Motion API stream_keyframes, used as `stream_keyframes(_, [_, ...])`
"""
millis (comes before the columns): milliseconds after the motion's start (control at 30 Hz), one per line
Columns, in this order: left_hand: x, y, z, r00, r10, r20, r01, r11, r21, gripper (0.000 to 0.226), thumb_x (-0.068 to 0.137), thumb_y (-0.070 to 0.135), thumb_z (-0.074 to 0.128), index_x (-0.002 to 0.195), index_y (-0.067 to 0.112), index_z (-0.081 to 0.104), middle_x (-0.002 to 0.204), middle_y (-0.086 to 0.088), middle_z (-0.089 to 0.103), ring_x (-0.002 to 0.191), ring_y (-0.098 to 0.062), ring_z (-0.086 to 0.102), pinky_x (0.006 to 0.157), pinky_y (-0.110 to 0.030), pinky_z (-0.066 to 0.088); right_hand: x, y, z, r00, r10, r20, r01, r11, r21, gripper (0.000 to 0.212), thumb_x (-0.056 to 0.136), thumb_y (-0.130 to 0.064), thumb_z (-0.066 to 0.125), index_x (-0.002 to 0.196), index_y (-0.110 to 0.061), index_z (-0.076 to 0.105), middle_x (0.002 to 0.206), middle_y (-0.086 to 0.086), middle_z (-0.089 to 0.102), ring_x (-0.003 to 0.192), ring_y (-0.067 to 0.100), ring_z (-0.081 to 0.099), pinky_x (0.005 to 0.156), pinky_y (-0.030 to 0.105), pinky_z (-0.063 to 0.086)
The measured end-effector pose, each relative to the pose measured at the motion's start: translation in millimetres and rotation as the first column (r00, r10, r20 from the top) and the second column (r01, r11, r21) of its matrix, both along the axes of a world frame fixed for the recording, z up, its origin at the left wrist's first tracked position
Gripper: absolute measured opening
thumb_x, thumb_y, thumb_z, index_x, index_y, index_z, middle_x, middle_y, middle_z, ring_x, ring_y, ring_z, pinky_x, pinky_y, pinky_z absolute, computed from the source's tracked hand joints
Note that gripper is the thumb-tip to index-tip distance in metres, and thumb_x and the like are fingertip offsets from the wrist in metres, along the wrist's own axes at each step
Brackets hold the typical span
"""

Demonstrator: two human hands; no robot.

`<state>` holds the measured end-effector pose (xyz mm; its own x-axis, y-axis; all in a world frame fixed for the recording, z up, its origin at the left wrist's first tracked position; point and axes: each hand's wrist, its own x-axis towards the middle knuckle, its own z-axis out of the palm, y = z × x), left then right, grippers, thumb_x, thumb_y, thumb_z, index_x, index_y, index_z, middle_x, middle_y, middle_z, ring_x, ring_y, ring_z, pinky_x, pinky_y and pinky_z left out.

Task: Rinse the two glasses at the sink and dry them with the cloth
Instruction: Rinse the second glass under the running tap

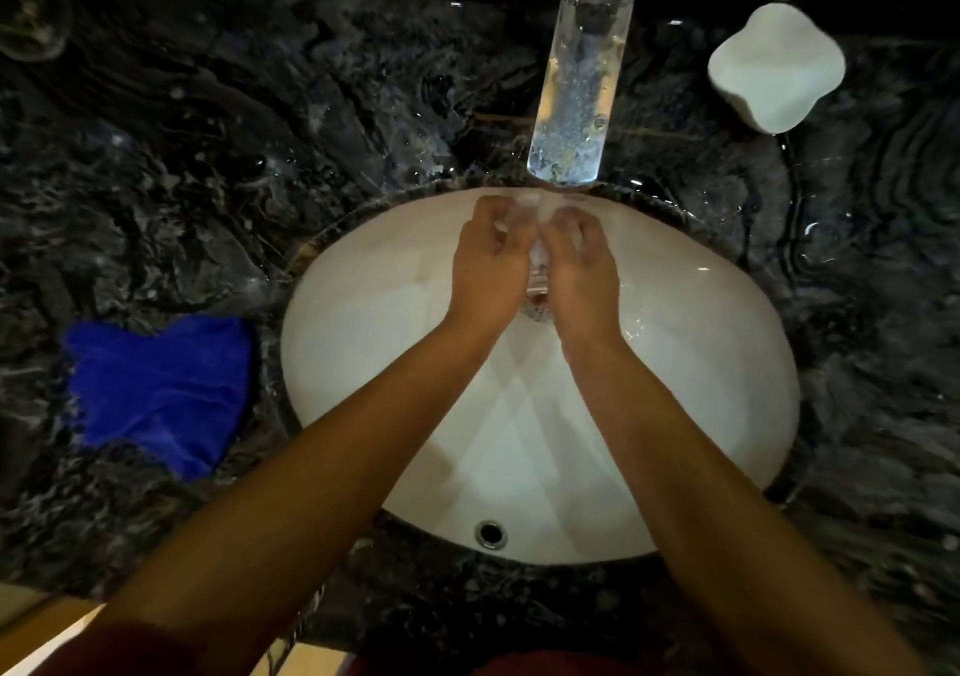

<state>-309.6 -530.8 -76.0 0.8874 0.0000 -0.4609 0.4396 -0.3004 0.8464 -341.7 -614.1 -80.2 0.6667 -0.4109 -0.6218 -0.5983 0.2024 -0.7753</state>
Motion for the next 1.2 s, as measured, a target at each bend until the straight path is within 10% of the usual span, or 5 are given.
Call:
stream_keyframes(367, [1.0,16.0,-9.6,0.513,-0.69,0.51,0.41,0.719,0.561,0.043,0.087,0.035,0.062,0.119,0.006,0.067,0.109,-0.022,0.061,0.096,-0.037,0.059,0.066,-0.036,0.052,5.9,-30.1,-8.4,0.983,0.154,-0.097,-0.061,0.781,0.621,0.028,0.097,-0.048,0.055,0.095,-0.022,0.067,0.067,0.0,0.057,0.044,0.011,0.047,0.035,0.015,0.023])
stream_keyframes(600, [-8.2,-0.7,-10.9,0.75,-0.447,0.488,0.269,0.88,0.392,0.039,0.093,0.027,0.059,0.122,0.002,0.055,0.114,-0.02,0.059,0.095,-0.032,0.062,0.067,-0.045,0.057,7.4,-19.3,-6.7,0.979,-0.131,-0.154,0.179,0.917,0.357,0.03,0.096,-0.033,0.055,0.071,-0.022,0.068,0.055,-0.002,0.06,0.05,0.016,0.051,0.045,0.024,0.034])
stream_keyframes(800, [-9.1,-21.4,-4.7,0.997,-0.055,-0.049,0.058,0.996,0.063,0.024,0.09,0.05,0.051,0.104,0.031,0.053,0.101,-0.006,0.066,0.087,-0.022,0.068,0.075,-0.044,0.059,-6.1,-20.1,-11.6,0.992,-0.125,0.033,0.127,0.99,-0.059,0.018,0.091,-0.034,0.057,0.094,-0.027,0.073,0.082,-0.006,0.074,0.077,0.009,0.071,0.07,0.03,0.056])
stream_keyframes(967, [6.9,2.8,9.0,0.781,-0.143,-0.609,-0.018,0.968,-0.25,0.032,0.094,0.045,0.044,0.083,0.018,0.058,0.063,0.0,0.059,0.045,-0.014,0.05,0.044,-0.018,0.033,-22.4,-8.7,-12.6,0.951,0.132,0.278,0.008,0.892,-0.452,0.013,0.098,-0.028,0.056,0.103,-0.02,0.066,0.096,0.0,0.069,0.086,0.012,0.066,0.078,0.034,0.055])
stream_keyframes(1200, [10.6,15.6,5.1,0.667,-0.366,-0.649,0.018,0.879,-0.477,0.047,0.093,0.054,0.041,0.085,0.012,0.061,0.07,-0.009,0.061,0.042,-0.017,0.044,0.035,-0.014,0.021,-24.8,-36.6,-18.6,0.807,0.489,0.332,-0.118,0.684,-0.719,0.027,0.101,-0.026,0.052,0.11,-0.005,0.067,0.106,0.014,0.067,0.088,0.021,0.064,0.073,0.031,0.049])
